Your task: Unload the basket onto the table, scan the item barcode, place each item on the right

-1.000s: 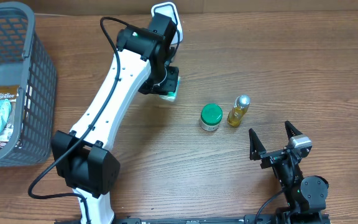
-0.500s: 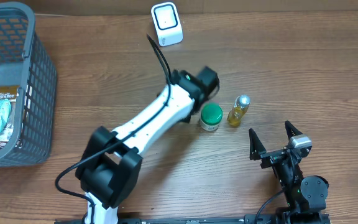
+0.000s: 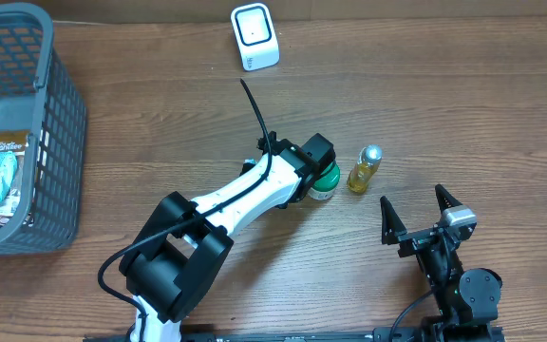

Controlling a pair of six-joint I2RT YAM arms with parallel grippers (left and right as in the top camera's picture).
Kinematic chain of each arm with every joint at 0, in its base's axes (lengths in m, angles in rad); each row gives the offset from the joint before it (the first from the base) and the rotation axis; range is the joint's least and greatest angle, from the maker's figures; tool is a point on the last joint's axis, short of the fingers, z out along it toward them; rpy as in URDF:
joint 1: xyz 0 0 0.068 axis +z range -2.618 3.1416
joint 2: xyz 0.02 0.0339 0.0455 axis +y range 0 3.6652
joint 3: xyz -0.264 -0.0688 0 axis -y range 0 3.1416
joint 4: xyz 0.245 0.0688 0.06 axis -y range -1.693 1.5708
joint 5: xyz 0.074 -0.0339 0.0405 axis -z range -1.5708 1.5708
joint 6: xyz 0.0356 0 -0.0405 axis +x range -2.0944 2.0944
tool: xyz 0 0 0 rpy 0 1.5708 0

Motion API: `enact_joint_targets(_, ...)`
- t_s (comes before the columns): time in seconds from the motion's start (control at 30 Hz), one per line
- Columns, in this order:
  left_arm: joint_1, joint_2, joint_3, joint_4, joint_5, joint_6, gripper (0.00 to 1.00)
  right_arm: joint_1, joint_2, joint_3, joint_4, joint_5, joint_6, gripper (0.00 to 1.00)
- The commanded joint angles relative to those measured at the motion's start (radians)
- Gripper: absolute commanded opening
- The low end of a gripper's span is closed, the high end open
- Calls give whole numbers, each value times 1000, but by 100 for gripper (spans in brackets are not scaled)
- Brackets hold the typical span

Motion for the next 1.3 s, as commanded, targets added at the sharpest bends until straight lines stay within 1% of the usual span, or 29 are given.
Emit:
enact_joint_targets(0.0, -19, -7, -13, 18, -29, 85, 4, -8, -5, -10, 3, 2, 0, 100)
enact_joint_targets(0.17, -42, -7, -13, 21, -56, 132, 4, -8, -5, -10, 4, 2, 0, 100)
enact_joint_targets(0.37, -84, -7, -13, 20, -129, 136, 4, -8, -5, -10, 4, 2, 0, 100)
enact_joint_targets(0.47, -100, -7, -13, 21, -133, 153, 4, -8, -5, -10, 4, 2, 0, 100)
enact_joint_targets(1.0, -138, -7, -48, 34, -152, 150, 4, -8, -5, -10, 4, 1, 0, 100)
enact_joint_targets(1.1, -138, -7, -61, 50, -107, 146, 5, -8, -5, -10, 4, 2, 0, 100)
enact_joint_targets(1.13, -138, -7, -62, 52, -74, 142, 6, -8, -5, -10, 4, 2, 0, 100)
enact_joint_targets(1.27, -138, -7, -62, 57, -62, 142, 9, -8, -5, -10, 4, 2, 0, 100)
